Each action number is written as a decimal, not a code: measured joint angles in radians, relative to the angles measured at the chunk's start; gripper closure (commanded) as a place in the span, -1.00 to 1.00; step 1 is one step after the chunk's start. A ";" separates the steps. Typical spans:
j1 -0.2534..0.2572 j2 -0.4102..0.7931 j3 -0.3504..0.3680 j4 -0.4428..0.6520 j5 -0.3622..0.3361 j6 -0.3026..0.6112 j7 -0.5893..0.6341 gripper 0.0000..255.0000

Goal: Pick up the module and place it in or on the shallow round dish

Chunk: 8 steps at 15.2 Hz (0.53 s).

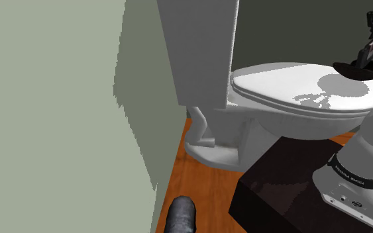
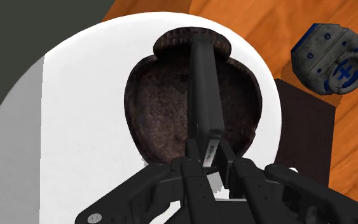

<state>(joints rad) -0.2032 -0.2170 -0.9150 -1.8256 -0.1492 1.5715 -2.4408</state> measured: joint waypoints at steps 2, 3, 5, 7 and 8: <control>0.000 0.000 0.000 0.000 0.000 0.000 0.000 -1.00; 0.000 0.000 0.000 0.000 0.000 0.000 0.000 -1.00; 0.000 0.000 0.000 0.000 0.000 0.000 0.000 -1.00; 0.000 0.000 0.000 0.000 0.000 0.000 0.000 -1.00; 0.000 0.000 0.000 0.000 0.000 0.000 0.000 -1.00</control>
<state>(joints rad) -0.2032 -0.2170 -0.9151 -1.8258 -0.1492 1.5719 -2.4408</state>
